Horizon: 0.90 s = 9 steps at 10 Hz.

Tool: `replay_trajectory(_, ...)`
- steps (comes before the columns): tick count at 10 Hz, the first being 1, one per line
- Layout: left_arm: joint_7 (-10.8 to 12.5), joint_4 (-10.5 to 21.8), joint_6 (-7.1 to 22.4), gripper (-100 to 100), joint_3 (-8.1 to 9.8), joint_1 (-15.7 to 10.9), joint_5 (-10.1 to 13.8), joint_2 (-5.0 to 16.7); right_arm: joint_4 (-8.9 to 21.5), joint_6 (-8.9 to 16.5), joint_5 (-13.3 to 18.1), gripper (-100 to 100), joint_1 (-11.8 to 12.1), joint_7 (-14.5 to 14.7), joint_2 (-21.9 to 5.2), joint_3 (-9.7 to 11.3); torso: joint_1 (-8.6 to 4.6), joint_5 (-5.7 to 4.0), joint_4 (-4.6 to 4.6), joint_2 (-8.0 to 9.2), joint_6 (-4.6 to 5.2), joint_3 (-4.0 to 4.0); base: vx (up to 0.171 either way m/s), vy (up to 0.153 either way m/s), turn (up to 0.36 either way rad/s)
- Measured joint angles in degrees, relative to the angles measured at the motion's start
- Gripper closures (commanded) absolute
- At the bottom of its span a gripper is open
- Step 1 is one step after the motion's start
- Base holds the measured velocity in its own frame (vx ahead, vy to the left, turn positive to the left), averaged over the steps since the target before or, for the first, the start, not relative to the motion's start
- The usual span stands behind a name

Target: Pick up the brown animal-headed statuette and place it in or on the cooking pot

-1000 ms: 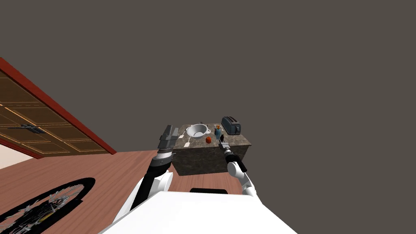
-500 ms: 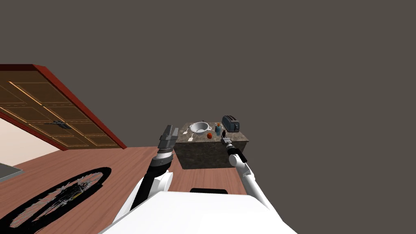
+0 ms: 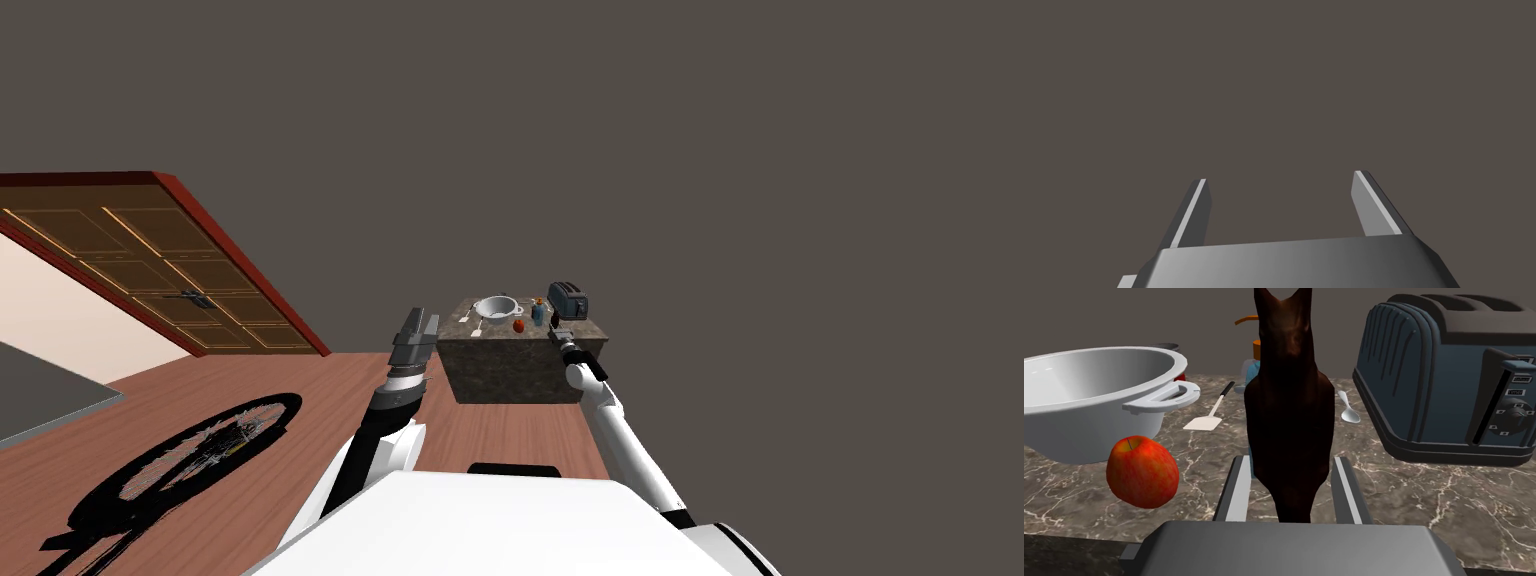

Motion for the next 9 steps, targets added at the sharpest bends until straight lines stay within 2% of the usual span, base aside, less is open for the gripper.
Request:
replay_trajectory(1, 0.0, 0.0, 0.0, 0, 0.0, 0.0, 0.0, 0.0, 2.6, 0.0, 0.2, 100, -2.7, -0.1, -0.5, -1.1, 0.0, 0.0, -0.01, 0.02, 0.01, 0.01, -0.134, 0.005, 0.027)
replay_trajectory(2, 0.0, 0.0, 0.0, 0, 0.0, 0.0, 0.0, 0.0, 2.9, 0.5, 0.8, 100, -3.9, 0.4, 0.1, -2.4, 0.0, -0.01, 0.01, -0.04, 0.01, -0.01, -0.132, 0.01, 0.06)
replay_trajectory(3, 0.0, 0.0, 0.0, 0, 0.0, 0.0, 0.0, 0.0, 2.9, 1.5, 0.9, 100, -5.3, 0.4, -0.5, -4.0, -0.03, 0.0, 0.03, -0.04, 0.04, 0.0, -0.159, 0.026, 0.066)
replay_trajectory(6, 0.0, 0.0, 0.0, 0, 0.0, 0.0, 0.0, 0.0, 7.1, 2.4, 1.6, 100, -10.9, 1.0, -0.5, -7.9, 0.0, -0.05, -0.02, -0.17, -0.01, -0.09, -0.113, 0.027, 0.047)
replay_trajectory(7, 0.0, 0.0, 0.0, 0, 0.0, 0.0, 0.0, 0.0, 8.3, 3.0, 2.0, 100, -12.6, 1.5, -0.1, -9.9, 0.05, -0.06, -0.02, -0.14, 0.02, -0.07, -0.085, 0.038, 0.013)
replay_trajectory(8, 0.0, 0.0, 0.0, 0, 0.0, 0.0, 0.0, 0.0, 8.6, 3.6, 2.1, 100, -13.7, 1.7, -0.1, -11.0, 0.03, -0.06, -0.01, -0.21, 0.02, -0.09, -0.062, 0.037, 0.03)
replay_trajectory(9, 0.0, 0.0, 0.0, 0, 0.0, 0.0, 0.0, 0.0, 10.3, 3.6, 2.0, 100, -15.7, 1.9, -0.2, -12.2, 0.02, -0.08, -0.04, -0.31, 0.01, -0.16, -0.043, 0.032, 0.022)
